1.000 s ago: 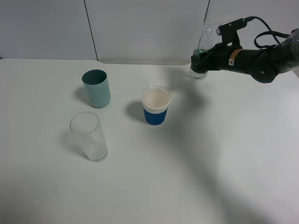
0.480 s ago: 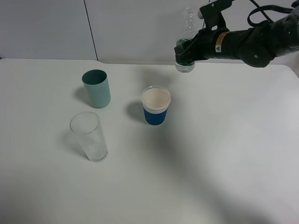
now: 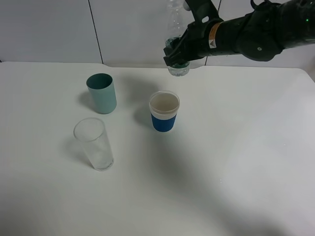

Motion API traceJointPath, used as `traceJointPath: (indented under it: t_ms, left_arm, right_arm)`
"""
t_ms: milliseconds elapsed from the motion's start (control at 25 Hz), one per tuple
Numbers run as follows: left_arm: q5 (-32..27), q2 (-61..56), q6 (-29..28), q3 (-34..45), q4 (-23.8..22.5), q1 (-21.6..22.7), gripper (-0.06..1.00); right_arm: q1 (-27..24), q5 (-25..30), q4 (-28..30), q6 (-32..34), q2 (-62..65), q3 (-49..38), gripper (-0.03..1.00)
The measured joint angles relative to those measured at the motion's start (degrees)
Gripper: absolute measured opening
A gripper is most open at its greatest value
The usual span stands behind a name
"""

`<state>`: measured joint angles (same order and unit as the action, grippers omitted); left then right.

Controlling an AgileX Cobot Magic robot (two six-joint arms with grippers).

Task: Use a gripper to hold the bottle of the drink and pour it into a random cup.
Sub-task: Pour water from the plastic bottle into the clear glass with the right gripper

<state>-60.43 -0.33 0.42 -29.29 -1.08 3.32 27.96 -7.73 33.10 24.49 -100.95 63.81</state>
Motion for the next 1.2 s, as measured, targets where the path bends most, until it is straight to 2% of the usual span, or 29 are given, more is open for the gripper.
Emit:
traceJointPath:
  t_ms: [280,760,1200]
  left_arm:
    - [0.00,0.00,0.00,0.00,0.00,0.00,0.98]
    - [0.00,0.00,0.00,0.00,0.00,0.00,0.98]
    - [0.00,0.00,0.00,0.00,0.00,0.00,0.98]
  right_arm:
    - [5.69,7.73,4.00,0.00,0.12,6.97,0.54]
    - [12.61,9.53,11.41,0.00,0.07,10.66,0.54]
    - [16.28,12.70,19.07,-0.12,-3.81,11.15,0.54]
